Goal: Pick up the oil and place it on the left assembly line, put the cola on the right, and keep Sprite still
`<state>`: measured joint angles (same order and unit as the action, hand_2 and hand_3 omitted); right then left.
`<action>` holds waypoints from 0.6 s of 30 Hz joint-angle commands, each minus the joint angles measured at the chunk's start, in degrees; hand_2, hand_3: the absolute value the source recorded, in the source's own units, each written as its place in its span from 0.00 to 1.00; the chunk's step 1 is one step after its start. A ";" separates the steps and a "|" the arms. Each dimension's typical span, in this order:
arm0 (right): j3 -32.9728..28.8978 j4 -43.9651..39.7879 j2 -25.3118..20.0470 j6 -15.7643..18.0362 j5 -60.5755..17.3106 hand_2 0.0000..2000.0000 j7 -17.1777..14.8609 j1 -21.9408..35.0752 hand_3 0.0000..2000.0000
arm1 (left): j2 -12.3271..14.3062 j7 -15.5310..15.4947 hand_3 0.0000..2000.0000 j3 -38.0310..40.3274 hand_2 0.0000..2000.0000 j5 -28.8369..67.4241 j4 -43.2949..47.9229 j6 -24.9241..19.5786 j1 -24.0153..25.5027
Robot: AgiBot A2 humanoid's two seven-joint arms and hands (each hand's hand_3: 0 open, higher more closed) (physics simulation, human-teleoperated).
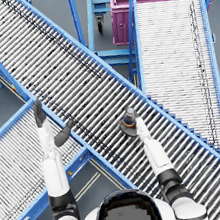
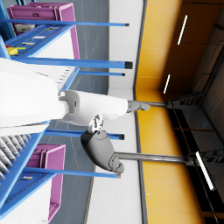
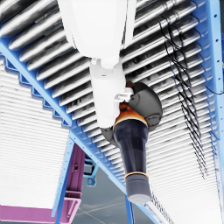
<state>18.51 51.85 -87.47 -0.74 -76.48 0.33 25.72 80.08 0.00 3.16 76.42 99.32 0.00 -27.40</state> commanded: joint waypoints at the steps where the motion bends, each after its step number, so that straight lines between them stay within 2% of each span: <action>1: -0.43 -1.13 -0.21 -0.19 0.01 1.00 0.04 0.52 0.82 | 0.04 0.00 0.00 0.44 0.00 0.00 0.36 0.00 -0.42; 2: -0.63 0.77 -0.04 -0.61 0.00 1.00 0.12 -0.02 0.98 | 0.09 0.00 0.00 0.48 0.00 0.00 0.40 0.00 -0.58; 4: -2.88 9.03 0.36 -2.10 0.01 1.00 0.02 -1.97 1.00 | 0.19 0.00 0.00 0.40 0.00 0.00 0.77 0.00 -0.56; 6: -9.05 18.03 -0.52 -2.09 -0.04 1.00 -0.33 0.30 1.00 | 0.29 0.00 0.00 0.47 0.00 0.00 0.77 0.00 -0.56; 9: -15.32 23.33 -1.08 5.03 0.01 1.00 -0.42 6.00 1.00 | 0.44 0.00 0.00 0.47 0.00 0.00 1.42 0.00 -0.36; 13: -20.86 22.47 -0.49 7.14 0.05 1.00 -0.34 11.21 1.00 | 0.62 0.00 0.00 0.45 0.00 0.00 1.15 0.00 0.37; 18: -29.70 12.28 1.68 7.58 0.06 1.00 -0.33 17.84 1.00 | 0.69 0.00 0.00 0.50 0.00 -0.01 1.86 0.00 -0.67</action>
<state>-7.15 67.72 -86.78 6.81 -76.42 -0.01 39.03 80.84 0.00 3.60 76.41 100.74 0.00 -27.21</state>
